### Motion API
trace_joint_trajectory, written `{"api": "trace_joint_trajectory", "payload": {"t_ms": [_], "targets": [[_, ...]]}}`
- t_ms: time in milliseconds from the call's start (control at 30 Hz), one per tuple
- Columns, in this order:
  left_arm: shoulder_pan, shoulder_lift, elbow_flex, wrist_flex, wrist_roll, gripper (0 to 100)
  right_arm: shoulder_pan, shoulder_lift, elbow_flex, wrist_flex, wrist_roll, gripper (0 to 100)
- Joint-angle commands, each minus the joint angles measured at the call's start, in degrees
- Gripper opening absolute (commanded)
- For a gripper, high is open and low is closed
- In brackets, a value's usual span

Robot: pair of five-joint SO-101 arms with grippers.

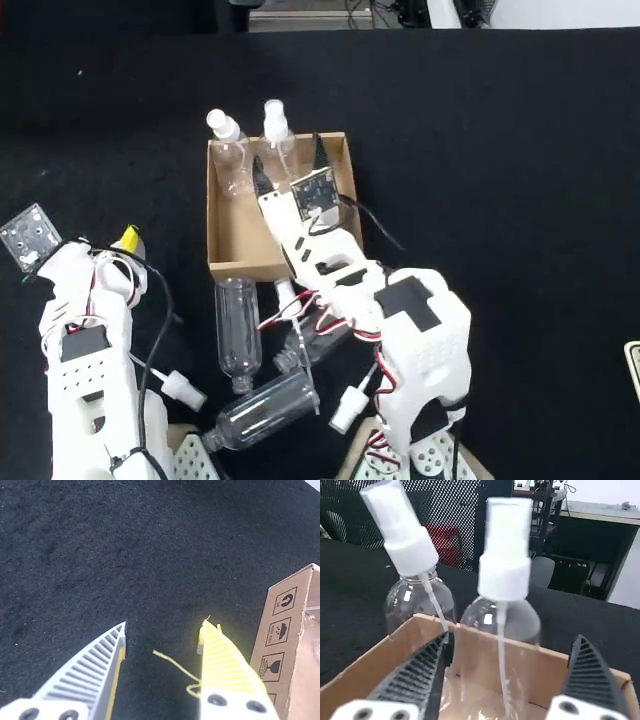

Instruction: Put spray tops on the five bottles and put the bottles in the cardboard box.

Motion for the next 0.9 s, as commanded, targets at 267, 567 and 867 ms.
{"api": "trace_joint_trajectory", "payload": {"t_ms": [267, 567, 867], "targets": [[0.22, -1.05, -0.22, -1.14, 0.09, 22, -0.70, -0.84, -1.63, 0.18, 0.09, 30.9], [0.22, -1.05, -0.22, -1.23, 0.09, 22, -0.53, -8.13, 4.26, 0.35, 0.09, 30.9], [0.22, -1.05, -0.22, -1.23, 0.09, 22, -0.62, -26.68, 15.69, 11.16, -0.09, 30.9]]}}
